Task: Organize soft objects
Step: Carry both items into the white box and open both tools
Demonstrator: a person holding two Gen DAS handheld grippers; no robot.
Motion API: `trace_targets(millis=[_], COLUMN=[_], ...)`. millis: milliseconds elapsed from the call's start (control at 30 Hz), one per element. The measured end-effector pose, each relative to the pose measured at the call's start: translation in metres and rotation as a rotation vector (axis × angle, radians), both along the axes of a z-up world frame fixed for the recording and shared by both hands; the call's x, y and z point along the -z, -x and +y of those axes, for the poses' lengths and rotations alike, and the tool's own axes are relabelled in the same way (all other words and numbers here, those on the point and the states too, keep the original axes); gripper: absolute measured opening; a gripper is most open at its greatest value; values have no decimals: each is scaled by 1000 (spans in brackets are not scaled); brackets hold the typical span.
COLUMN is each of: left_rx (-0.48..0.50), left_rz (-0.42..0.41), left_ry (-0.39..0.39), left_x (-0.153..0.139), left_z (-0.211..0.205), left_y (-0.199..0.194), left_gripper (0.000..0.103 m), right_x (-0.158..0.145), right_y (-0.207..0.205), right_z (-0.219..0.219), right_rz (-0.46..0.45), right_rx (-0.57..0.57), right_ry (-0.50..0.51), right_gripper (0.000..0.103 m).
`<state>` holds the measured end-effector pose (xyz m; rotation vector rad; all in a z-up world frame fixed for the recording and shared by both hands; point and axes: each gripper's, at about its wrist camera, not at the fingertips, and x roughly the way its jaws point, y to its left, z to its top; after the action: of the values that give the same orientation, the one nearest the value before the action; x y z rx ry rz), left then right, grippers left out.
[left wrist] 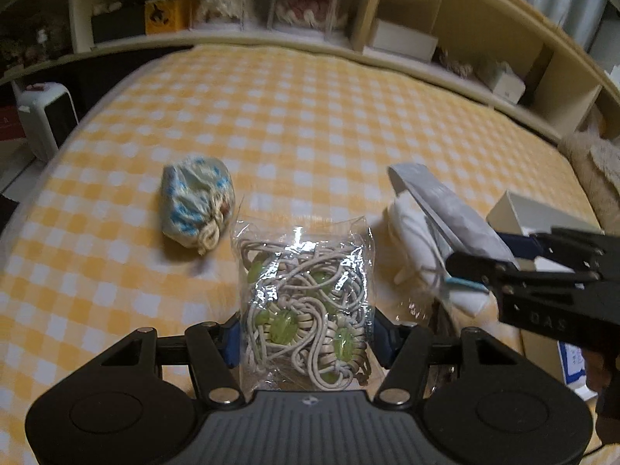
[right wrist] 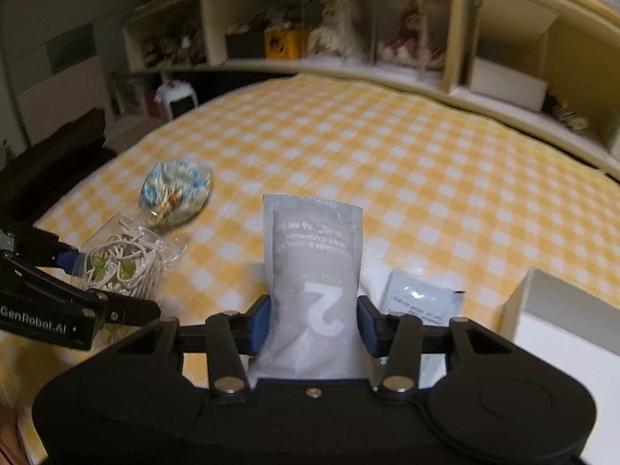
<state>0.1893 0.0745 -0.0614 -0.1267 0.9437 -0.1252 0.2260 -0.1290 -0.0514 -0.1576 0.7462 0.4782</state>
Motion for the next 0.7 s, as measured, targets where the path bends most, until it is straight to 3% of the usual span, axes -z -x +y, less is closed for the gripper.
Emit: trace_targets(millis=[700], left_rx=[-58], left_rz=[-204], left_ry=[-11], left_x=[-56], left_z=[-11], left_y=[43], left_gripper=[62], right_x=[-53], right_y=[67], right_z=[-36], right_rz=[-110], right_rx=[203], right_ry=[-97], right_gripper=[48])
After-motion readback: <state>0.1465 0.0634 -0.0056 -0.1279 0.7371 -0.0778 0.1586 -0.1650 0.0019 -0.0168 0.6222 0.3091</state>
